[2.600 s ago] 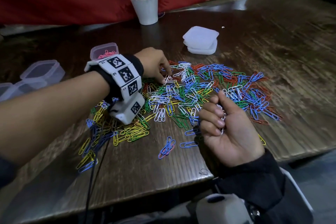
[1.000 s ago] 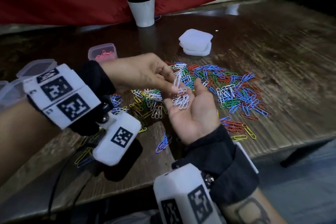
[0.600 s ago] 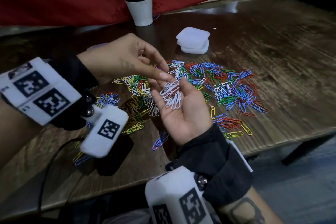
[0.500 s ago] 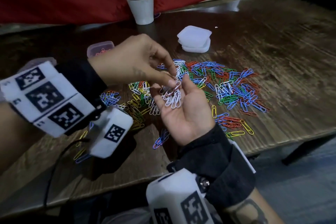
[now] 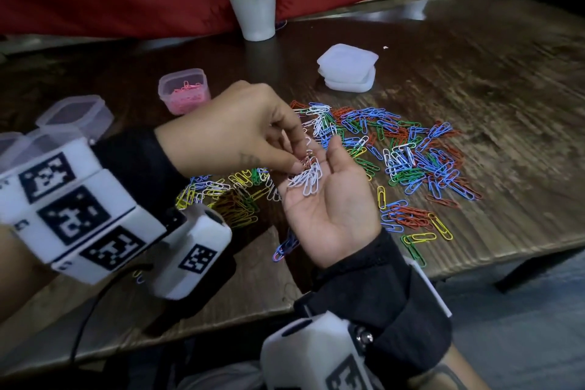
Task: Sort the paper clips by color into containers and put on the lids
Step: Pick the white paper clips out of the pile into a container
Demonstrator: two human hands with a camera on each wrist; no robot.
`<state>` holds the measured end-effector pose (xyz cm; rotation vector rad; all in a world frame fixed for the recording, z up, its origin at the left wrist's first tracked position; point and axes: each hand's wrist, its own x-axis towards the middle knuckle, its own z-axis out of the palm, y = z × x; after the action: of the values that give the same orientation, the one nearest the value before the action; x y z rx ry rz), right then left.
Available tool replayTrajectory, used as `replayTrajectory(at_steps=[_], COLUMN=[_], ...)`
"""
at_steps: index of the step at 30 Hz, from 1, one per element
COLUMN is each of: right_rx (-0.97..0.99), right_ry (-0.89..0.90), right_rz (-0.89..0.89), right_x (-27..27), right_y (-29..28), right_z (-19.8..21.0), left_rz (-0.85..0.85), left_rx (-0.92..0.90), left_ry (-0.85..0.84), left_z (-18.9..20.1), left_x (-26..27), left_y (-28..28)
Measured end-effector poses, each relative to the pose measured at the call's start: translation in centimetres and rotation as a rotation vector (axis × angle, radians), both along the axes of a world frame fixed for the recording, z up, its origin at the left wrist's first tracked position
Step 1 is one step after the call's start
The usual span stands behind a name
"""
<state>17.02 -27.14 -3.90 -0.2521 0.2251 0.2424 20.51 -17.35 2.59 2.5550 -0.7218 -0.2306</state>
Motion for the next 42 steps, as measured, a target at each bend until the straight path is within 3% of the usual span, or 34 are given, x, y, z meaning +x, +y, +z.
replayTrajectory(at_steps=[5, 12, 21, 24, 29, 34, 37, 42], right_rx=[0.004, 0.001, 0.01, 0.016, -0.01, 0.001, -0.007, -0.043], right_ry=[0.02, 0.049, 0.037, 0.04, 0.053, 0.067, 0.071, 0.038], right_rz=[-0.035, -0.061, -0.113, -0.112, -0.116, -0.092, -0.085, -0.051], right_x=[0.0, -0.3, -0.2, -0.1, 0.0, 0.0, 0.0, -0.2], right_y=[0.2, 1.0, 1.3, 1.3, 1.1, 0.9, 1.0, 1.6], right_z=[-0.1, -0.5, -0.8, -0.9, -1.0, -1.3, -1.1, -1.1], left_rz=[-0.038, 0.054, 0.133, 0.193, 0.275, 0.317, 0.316, 0.219], left_rx=[0.072, 0.117, 0.148, 0.049, -0.362, -0.469, -0.444, -0.38], left_ry=[-0.061, -0.058, -0.228, -0.091, 0.294, 0.547, 0.557, 0.292], left_z=[-0.1, -0.5, -1.6, -1.9, -1.9, -1.5, -1.7, -1.9], left_x=[-0.7, -1.0, -2.1, -1.7, -1.5, -0.9, -0.8, -2.0], left_y=[0.0, -0.2, -0.3, -0.1, 0.1, 0.9, 1.4, 1.1])
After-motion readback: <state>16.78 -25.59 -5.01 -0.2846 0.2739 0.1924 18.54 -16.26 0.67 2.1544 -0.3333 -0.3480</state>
